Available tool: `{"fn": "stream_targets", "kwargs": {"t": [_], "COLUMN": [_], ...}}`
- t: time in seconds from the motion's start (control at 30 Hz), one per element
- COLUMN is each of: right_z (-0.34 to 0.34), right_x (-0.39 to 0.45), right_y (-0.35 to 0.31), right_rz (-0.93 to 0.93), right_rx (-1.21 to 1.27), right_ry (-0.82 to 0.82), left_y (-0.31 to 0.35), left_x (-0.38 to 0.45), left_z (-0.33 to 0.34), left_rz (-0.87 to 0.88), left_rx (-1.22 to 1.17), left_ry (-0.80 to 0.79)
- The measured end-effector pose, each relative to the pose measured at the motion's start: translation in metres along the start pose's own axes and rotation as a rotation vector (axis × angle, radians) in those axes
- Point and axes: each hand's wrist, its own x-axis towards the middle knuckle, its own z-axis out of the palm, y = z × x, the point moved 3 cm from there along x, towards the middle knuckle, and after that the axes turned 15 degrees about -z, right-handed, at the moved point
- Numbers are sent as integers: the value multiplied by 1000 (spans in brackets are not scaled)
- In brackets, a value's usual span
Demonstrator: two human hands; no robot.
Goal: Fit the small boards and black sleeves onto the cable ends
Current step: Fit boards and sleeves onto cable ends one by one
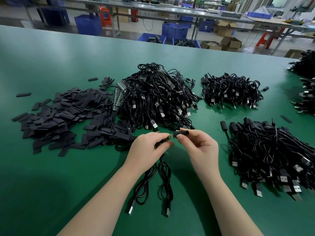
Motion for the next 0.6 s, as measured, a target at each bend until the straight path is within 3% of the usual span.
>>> {"fn": "stream_targets", "kwargs": {"t": [0.37,0.6], "right_z": [-11,-2], "right_x": [7,4], "right_y": [1,-1], "right_rz": [117,17], "right_rx": [31,-46], "right_ry": [-245,-211], "left_y": [2,5], "left_x": [-2,-3], "left_z": [3,2], "left_rz": [-3,20], "left_rx": [-1,-8], "left_ry": [-82,-82]}}
